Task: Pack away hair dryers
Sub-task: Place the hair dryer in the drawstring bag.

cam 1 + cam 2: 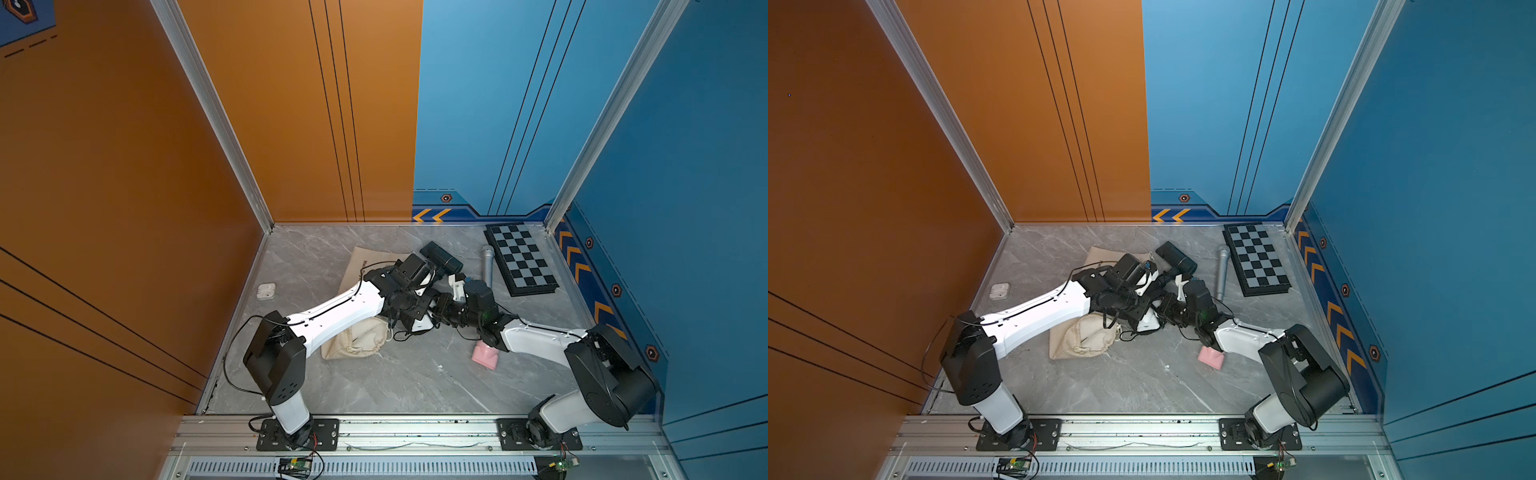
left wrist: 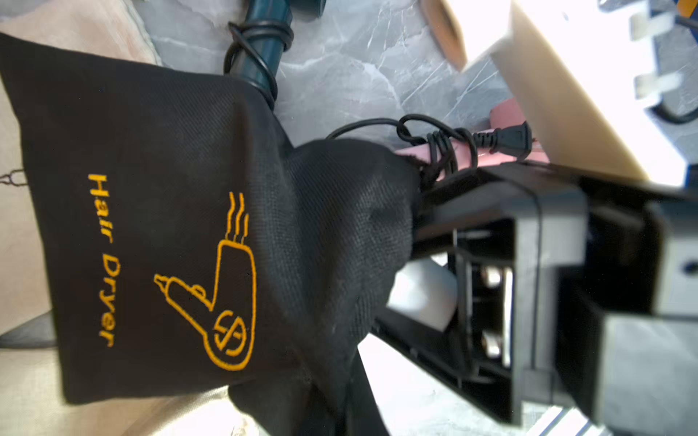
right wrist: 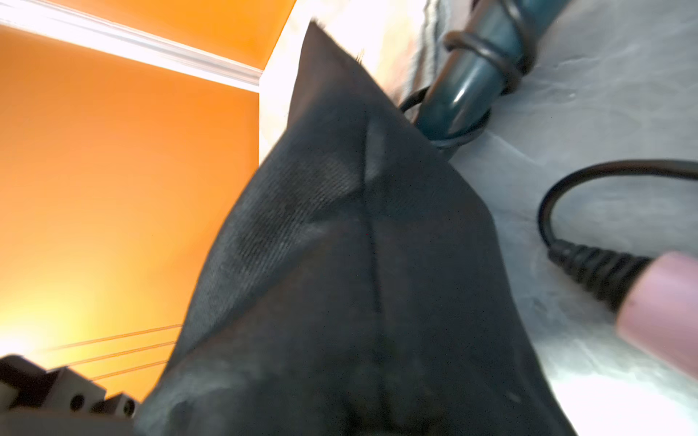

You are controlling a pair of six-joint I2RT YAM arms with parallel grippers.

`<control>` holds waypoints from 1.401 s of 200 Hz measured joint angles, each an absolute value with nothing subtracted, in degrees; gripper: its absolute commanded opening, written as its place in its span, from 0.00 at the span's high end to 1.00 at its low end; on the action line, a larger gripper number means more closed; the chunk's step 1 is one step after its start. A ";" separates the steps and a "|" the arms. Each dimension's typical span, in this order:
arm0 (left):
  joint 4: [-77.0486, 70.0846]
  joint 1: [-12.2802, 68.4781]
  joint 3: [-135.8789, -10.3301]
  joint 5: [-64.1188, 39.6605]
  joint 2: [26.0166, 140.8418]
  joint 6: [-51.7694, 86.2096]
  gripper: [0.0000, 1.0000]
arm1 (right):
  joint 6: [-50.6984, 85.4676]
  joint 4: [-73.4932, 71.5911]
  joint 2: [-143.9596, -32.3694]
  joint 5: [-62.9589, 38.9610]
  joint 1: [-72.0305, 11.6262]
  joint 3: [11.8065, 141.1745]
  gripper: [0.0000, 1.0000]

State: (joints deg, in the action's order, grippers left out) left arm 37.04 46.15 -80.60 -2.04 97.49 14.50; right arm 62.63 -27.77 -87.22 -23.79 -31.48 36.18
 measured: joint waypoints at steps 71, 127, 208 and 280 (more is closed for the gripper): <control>36.99 46.15 -80.68 -2.28 97.49 15.97 1.00 | 65.01 -37.28 -91.20 -13.02 -35.75 34.41 0.60; 37.12 45.15 -81.03 -2.63 97.49 16.32 1.00 | 65.82 -40.12 -93.82 -9.06 -37.19 34.65 0.41; 37.08 40.38 -83.99 -3.38 97.49 18.09 1.00 | 62.74 -24.27 -85.06 -9.15 -37.19 38.17 0.19; 37.15 38.98 -83.99 -3.77 97.49 19.64 1.00 | 58.67 -9.82 -75.92 -8.62 -37.65 38.22 0.12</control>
